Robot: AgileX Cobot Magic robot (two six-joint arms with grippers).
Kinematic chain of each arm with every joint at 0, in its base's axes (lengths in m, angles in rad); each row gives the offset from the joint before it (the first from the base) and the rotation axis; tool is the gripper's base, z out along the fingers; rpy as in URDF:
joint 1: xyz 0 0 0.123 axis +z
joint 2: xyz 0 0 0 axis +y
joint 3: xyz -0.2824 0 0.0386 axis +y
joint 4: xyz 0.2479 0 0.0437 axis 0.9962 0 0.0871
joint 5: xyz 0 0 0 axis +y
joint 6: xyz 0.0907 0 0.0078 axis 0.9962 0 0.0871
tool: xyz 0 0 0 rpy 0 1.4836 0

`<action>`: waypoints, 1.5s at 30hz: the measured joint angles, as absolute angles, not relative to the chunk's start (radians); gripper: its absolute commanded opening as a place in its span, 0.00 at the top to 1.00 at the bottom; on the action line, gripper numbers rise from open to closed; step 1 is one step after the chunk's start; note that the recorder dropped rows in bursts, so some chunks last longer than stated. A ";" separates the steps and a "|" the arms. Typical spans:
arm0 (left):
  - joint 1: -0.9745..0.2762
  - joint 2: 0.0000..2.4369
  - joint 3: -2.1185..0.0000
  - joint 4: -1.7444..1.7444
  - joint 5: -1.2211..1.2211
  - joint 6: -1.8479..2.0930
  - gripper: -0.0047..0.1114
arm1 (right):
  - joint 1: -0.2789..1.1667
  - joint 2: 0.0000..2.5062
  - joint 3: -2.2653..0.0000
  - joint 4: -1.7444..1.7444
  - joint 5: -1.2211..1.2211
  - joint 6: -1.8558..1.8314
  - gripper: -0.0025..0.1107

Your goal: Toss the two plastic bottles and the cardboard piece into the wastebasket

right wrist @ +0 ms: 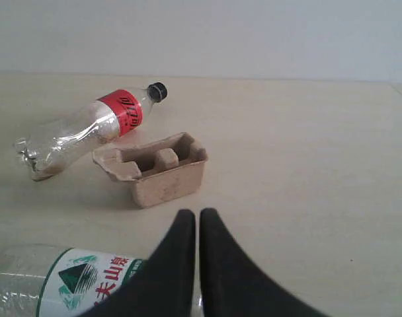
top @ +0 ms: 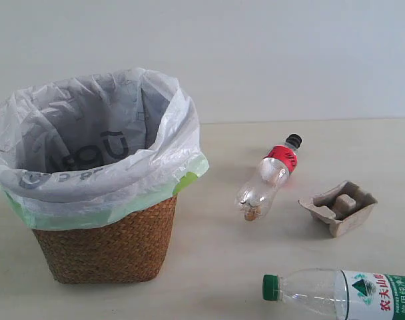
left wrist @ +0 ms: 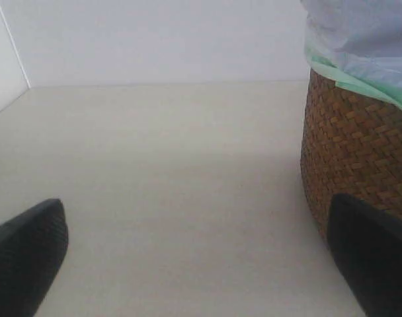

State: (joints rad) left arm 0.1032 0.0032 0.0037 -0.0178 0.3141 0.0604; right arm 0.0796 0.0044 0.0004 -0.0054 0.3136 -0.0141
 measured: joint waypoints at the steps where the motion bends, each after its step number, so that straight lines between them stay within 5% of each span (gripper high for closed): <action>1: 0.103 0.003 0.004 -0.018 0.314 0.060 0.03 | 0.080 0.004 0.000 -0.005 0.311 -0.014 0.98; 13: 0.103 0.003 0.004 -0.018 0.314 0.060 0.03 | 0.080 0.004 0.000 -0.005 0.143 -0.023 0.98; 28: 0.103 0.003 0.004 -0.018 0.314 0.060 0.03 | 0.080 0.003 0.000 -0.005 -0.491 0.231 0.98; 36: 0.103 0.003 0.004 -0.018 0.314 0.060 0.03 | 0.080 0.003 -0.212 -0.005 -0.317 0.275 0.97; 39: 0.103 0.003 0.004 -0.018 0.314 0.060 0.03 | 0.080 0.018 -0.316 -0.005 -0.227 0.275 0.85; 45: 0.103 0.003 0.004 -0.018 0.314 0.060 0.03 | 0.080 0.136 -0.497 -0.005 -0.059 0.286 0.39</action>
